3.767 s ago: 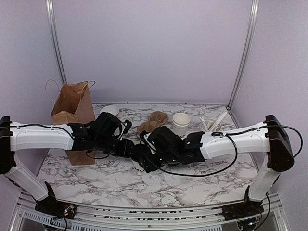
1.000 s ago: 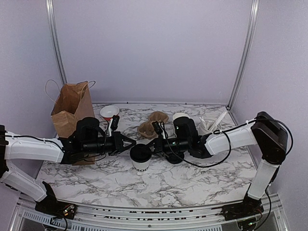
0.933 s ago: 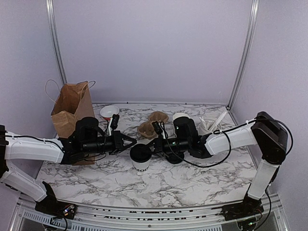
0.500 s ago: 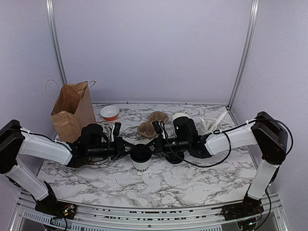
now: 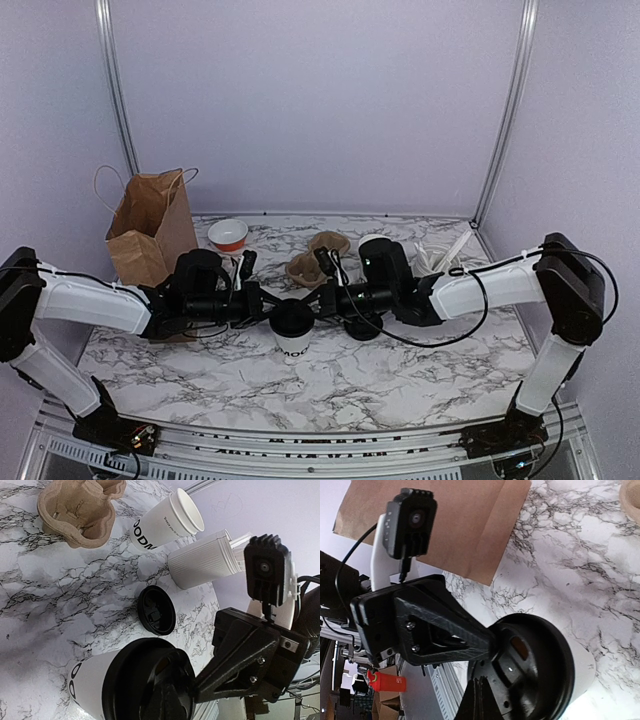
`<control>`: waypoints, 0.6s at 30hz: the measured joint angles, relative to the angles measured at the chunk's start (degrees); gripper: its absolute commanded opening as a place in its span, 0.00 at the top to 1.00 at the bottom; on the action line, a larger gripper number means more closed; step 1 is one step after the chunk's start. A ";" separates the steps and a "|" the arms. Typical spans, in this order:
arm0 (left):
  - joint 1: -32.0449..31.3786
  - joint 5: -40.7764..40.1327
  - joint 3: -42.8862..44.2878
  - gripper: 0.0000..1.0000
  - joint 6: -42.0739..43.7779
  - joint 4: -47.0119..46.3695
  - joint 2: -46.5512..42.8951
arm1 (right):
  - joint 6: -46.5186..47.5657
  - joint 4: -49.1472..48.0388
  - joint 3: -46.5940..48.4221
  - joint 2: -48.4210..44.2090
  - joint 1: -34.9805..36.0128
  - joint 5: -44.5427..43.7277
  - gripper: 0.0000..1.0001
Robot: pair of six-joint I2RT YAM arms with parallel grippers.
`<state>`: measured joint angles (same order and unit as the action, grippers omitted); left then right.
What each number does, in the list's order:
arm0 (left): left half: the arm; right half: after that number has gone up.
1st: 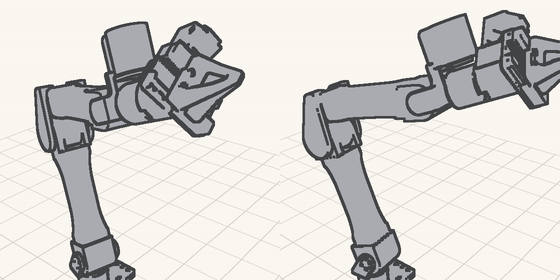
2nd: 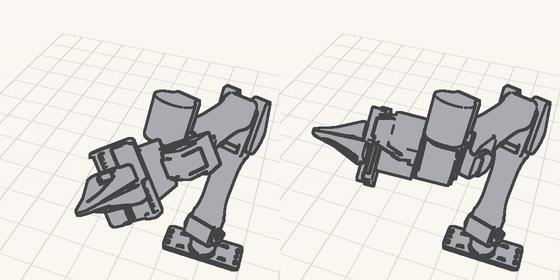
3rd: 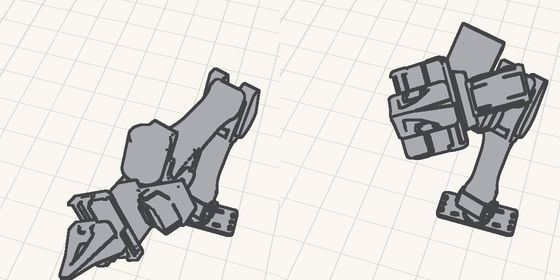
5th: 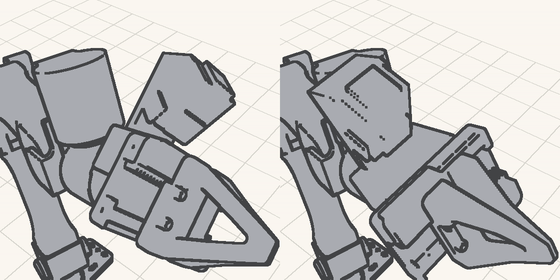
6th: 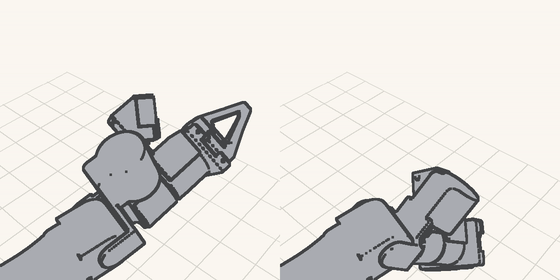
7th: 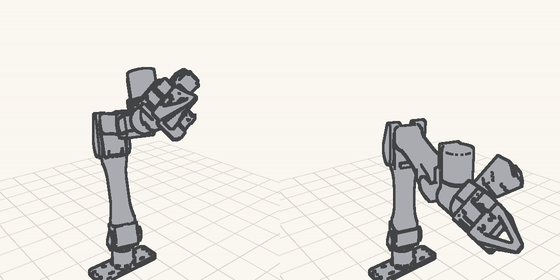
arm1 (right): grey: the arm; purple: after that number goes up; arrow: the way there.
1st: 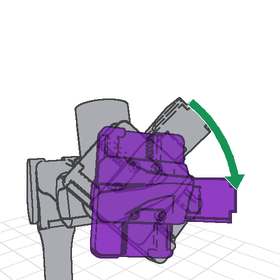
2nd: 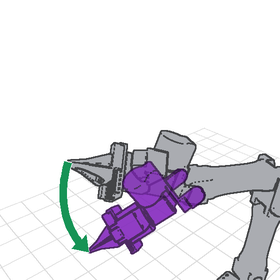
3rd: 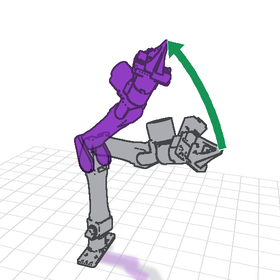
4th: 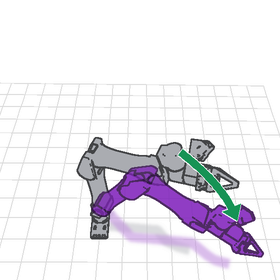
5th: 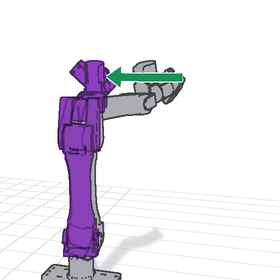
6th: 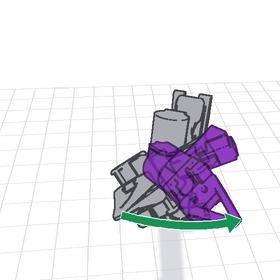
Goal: Pack the takeout coffee
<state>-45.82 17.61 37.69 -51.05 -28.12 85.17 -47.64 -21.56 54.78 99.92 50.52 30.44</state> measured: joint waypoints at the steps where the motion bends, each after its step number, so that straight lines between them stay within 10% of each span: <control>1: -0.04 -0.11 0.13 1.00 0.13 0.28 0.00 | 0.20 0.00 0.00 -0.39 0.17 -0.02 1.00; 18: -1.18 -1.68 3.19 1.00 2.69 5.77 0.20 | 1.64 -2.45 0.83 -1.49 4.35 2.03 1.00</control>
<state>-47.00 15.92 40.88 -48.36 -22.35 85.36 -46.00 -24.01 55.61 98.43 54.87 32.47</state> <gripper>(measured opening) 0.004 0.007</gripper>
